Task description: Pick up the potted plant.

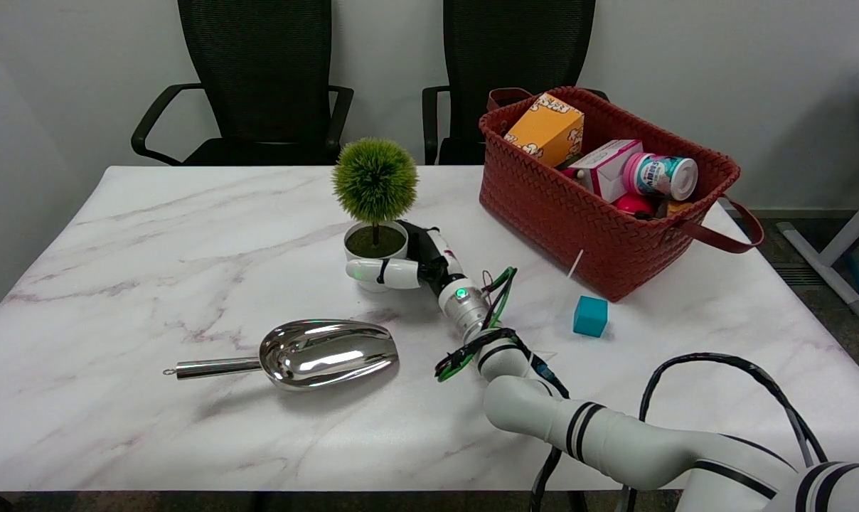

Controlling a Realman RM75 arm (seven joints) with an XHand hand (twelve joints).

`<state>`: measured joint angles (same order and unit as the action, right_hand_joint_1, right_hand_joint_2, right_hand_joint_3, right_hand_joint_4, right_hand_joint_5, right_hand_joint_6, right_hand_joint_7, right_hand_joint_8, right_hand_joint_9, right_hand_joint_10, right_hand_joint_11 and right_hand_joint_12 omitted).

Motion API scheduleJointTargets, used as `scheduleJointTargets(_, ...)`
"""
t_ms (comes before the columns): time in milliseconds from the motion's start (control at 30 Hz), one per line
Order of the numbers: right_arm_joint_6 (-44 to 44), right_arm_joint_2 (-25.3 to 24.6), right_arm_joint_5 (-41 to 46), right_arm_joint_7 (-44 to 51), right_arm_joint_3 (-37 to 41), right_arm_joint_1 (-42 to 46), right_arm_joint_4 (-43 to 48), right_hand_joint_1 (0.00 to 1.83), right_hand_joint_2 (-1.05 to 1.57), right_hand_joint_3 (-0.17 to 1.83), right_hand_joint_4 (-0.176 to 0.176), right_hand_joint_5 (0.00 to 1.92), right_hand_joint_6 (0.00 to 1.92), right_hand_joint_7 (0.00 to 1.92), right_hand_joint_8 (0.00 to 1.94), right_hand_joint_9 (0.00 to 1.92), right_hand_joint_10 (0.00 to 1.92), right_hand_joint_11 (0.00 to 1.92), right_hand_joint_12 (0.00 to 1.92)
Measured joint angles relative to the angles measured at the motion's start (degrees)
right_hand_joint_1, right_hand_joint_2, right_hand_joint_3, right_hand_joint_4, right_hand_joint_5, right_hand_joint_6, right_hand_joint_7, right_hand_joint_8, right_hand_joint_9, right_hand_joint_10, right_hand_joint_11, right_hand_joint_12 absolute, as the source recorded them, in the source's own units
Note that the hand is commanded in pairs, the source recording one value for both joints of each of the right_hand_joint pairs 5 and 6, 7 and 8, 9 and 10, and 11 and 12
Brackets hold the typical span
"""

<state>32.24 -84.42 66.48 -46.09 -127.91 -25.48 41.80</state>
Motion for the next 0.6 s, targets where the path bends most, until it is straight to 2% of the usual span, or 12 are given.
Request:
scheduleJointTargets(133, 0.4, 0.0, -0.2, -0.8, 0.0, 0.1, -0.1, 1.2, 0.68, -0.07, 0.0, 0.97, 0.97, 0.99, 0.99, 0.83, 0.83, 0.45, 0.45)
scheduleJointTargets(400, 1.5, 0.1, -0.7, -1.9, -0.2, 0.5, 0.0, 1.21, 0.74, 0.01, 0.0, 0.95, 0.95, 1.01, 1.01, 0.88, 0.88, 0.59, 0.59)
scheduleJointTargets(600, 2.7, 0.3, -1.3, -2.4, -0.2, 0.7, 0.8, 1.22, 0.8, -0.04, 0.0, 0.94, 0.94, 1.04, 1.04, 0.91, 0.91, 0.7, 0.7)
